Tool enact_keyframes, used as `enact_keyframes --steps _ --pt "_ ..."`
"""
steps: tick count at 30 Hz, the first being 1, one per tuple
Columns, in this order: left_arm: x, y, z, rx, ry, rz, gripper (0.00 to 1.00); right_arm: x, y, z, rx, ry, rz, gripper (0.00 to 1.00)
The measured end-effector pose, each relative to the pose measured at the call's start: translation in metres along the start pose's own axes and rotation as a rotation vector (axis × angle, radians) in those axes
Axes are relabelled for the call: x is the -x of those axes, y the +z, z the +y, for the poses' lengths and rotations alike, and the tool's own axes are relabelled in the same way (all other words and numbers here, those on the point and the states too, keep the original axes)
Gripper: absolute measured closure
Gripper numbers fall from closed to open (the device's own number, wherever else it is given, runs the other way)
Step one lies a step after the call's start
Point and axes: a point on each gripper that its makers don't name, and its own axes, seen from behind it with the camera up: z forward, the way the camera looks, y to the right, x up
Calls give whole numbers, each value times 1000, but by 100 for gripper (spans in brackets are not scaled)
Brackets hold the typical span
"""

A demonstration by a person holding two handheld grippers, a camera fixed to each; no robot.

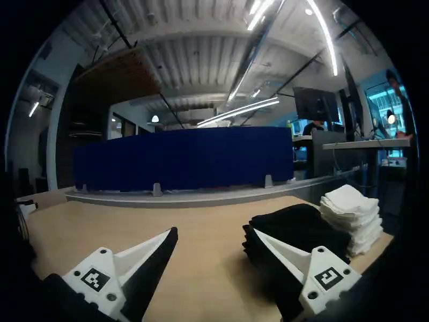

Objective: Fold towel

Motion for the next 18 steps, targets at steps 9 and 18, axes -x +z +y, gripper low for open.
enact_keyframes --steps 9,18 --pt "0 0 0 0 0 0 6 5 -4 -5 -12 33 8 0" --pt "0 0 1 0 0 0 6 5 -8 -11 -34 22 12 0"
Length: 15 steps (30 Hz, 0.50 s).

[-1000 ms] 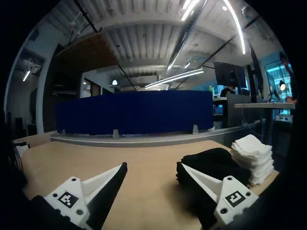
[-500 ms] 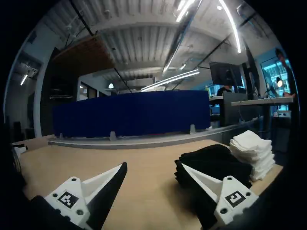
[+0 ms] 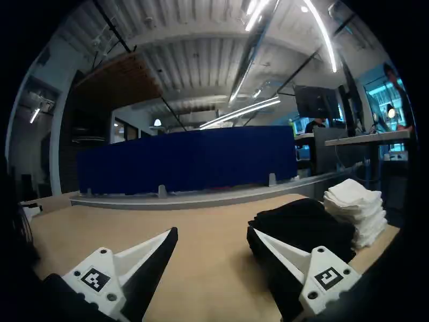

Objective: Fold towel

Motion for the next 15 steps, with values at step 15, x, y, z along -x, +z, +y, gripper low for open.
enact_keyframes --steps 15 --pt "0 -1 0 0 0 0 6 9 3 -14 -33 -78 -4 1"
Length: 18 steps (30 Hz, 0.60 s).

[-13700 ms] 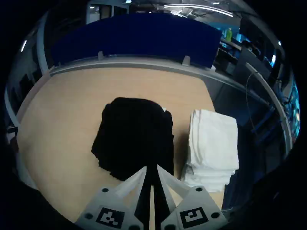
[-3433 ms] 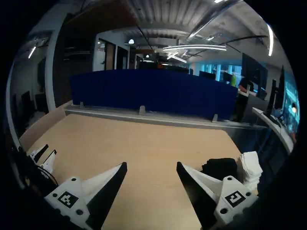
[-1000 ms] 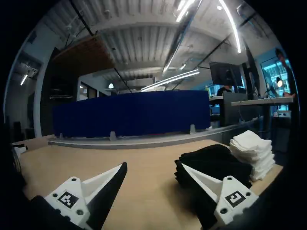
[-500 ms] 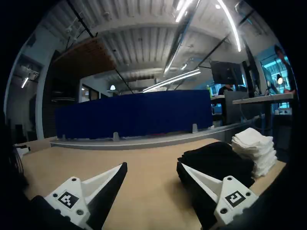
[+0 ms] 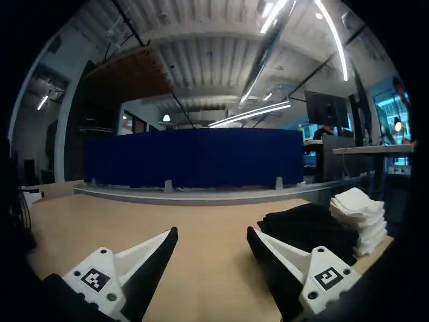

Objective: Fold towel

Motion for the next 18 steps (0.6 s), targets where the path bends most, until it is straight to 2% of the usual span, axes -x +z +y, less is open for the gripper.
enact_keyframes --steps 18 --pt "0 0 0 0 0 0 6 -1 3 2 4 -10 0 0"
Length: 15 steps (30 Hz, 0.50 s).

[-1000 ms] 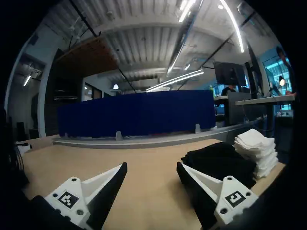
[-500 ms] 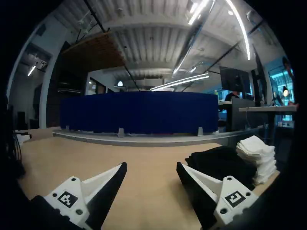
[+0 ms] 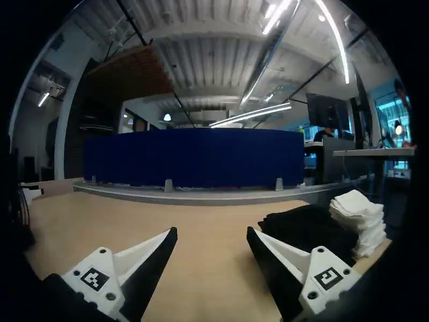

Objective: Fold towel

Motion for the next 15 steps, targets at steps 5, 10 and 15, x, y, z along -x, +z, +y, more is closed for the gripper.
enact_keyframes --steps 5,10,15 --pt "0 0 0 0 0 0 6 0 0 0 0 -1 0 0" --pt "0 0 1 0 0 0 6 0 -1 0 0 0 0 0" --pt "0 0 1 0 0 0 6 -1 -3 0 0 0 0 0"
